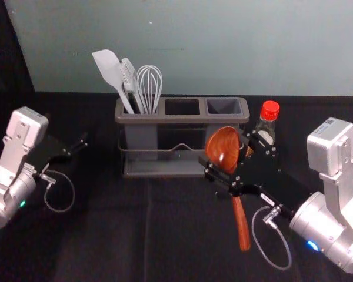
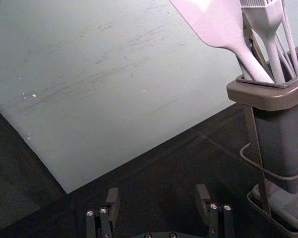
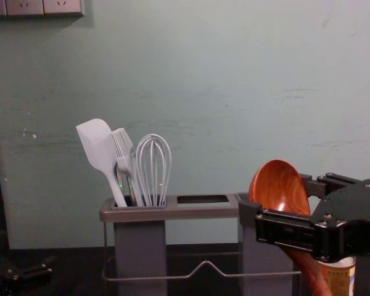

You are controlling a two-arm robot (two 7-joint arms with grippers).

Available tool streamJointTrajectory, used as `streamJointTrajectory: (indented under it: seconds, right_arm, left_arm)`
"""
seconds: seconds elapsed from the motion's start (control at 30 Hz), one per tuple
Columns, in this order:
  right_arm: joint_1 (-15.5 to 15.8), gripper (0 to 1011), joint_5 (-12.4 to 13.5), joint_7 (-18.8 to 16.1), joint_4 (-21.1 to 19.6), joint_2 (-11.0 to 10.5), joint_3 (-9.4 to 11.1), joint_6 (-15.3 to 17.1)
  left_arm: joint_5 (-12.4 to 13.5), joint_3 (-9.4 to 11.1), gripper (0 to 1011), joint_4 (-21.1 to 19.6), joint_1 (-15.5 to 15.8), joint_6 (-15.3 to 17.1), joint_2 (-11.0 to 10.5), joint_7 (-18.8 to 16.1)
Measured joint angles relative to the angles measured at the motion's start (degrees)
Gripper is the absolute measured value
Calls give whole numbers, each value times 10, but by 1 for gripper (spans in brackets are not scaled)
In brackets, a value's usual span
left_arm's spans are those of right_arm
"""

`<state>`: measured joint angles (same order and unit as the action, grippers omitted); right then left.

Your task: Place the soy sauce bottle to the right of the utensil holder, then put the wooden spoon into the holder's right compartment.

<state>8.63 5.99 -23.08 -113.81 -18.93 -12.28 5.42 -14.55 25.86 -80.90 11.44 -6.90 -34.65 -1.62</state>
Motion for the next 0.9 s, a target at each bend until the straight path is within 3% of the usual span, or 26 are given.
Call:
streamJointTrajectory:
  seconds: [0.3,0.5,0.67,0.9]
  right_arm:
    - [0,842,-1,0,-3,0,-1,4]
    - [5,842,5,8,-3,-5,3,-12]
    - [-14,841,6,19,-12,-6,12,-59]
    - [-69,842,8,22,-3,-12,15,-89]
  left_arm:
    - [0,0,1005,0,0,0,0,0]
    - [0,0,1005,0,0,0,0,0]
    - [0,0,1005,0,0,0,0,0]
    - [0,0,1005,0,0,0,0,0]
